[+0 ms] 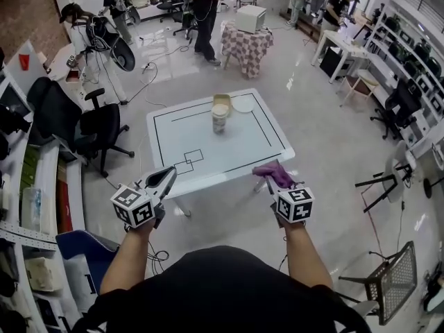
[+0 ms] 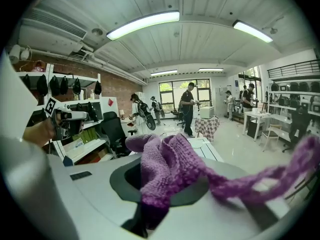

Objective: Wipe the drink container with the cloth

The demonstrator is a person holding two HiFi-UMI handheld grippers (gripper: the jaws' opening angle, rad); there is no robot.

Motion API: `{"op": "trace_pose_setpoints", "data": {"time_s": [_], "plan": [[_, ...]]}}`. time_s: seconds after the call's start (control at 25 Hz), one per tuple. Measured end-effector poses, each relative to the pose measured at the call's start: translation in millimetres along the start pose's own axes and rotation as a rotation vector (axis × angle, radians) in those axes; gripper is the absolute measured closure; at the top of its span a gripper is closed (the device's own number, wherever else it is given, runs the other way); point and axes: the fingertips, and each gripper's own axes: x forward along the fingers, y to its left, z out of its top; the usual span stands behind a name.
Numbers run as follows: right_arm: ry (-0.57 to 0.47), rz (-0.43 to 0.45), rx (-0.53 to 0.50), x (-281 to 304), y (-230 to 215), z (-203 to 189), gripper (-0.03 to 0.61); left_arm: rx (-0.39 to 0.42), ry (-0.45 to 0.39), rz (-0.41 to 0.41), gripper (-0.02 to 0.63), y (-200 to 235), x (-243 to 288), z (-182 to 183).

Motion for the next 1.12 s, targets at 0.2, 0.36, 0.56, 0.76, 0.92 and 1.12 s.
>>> {"op": "trace_pose_setpoints", "data": {"time_s": [0.2, 0.36, 0.56, 0.76, 0.92, 1.12], "plan": [[0.006, 0.045, -0.010, 23, -27, 7, 0.497, 0.003, -0.011, 0.043, 0.592, 1, 27, 3], [0.010, 0.089, -0.026, 37, -40, 11, 0.497, 0.004, -0.014, 0.069, 0.594, -3, 42, 4], [0.020, 0.130, -0.040, 51, -44, 13, 0.497, 0.003, -0.022, 0.111, 0.594, -5, 44, 5], [0.018, 0.143, -0.043, 51, -51, 16, 0.497, -0.011, -0.011, 0.136, 0.594, -3, 43, 2], [0.031, 0.138, -0.029, 58, -56, 12, 0.497, -0.014, 0.000, 0.127, 0.592, 2, 50, 2], [0.046, 0.104, -0.016, 69, -54, 9, 0.497, -0.024, 0.022, 0.085, 0.592, 26, 59, -2]]}}
